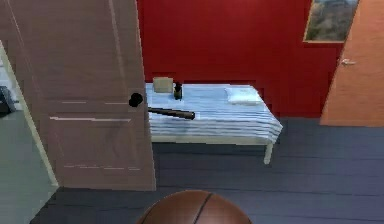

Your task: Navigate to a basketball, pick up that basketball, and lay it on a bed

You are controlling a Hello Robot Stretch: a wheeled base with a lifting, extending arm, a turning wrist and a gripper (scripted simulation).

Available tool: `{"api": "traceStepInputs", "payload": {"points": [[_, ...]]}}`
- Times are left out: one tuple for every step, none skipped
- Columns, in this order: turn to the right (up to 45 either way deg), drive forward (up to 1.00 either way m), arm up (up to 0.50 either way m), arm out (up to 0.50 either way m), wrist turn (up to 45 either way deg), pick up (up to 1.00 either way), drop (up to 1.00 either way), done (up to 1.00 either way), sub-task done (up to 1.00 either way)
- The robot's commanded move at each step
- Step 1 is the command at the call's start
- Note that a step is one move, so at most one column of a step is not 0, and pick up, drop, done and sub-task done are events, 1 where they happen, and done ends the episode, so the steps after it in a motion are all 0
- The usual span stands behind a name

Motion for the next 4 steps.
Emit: {"api": "traceStepInputs", "payload": {"points": [[0.0,0.25,0.00,0.00,0.0,0.00,0.00,0.00,0.00],[-45.0,0.00,0.00,0.00,0.0,0.00,0.00,0.00,0.00],[-30.0,0.00,0.00,0.00,0.0,0.00,0.00,0.00,0.00],[0.0,1.00,0.00,0.00,0.0,0.00,0.00,0.00,0.00]]}}
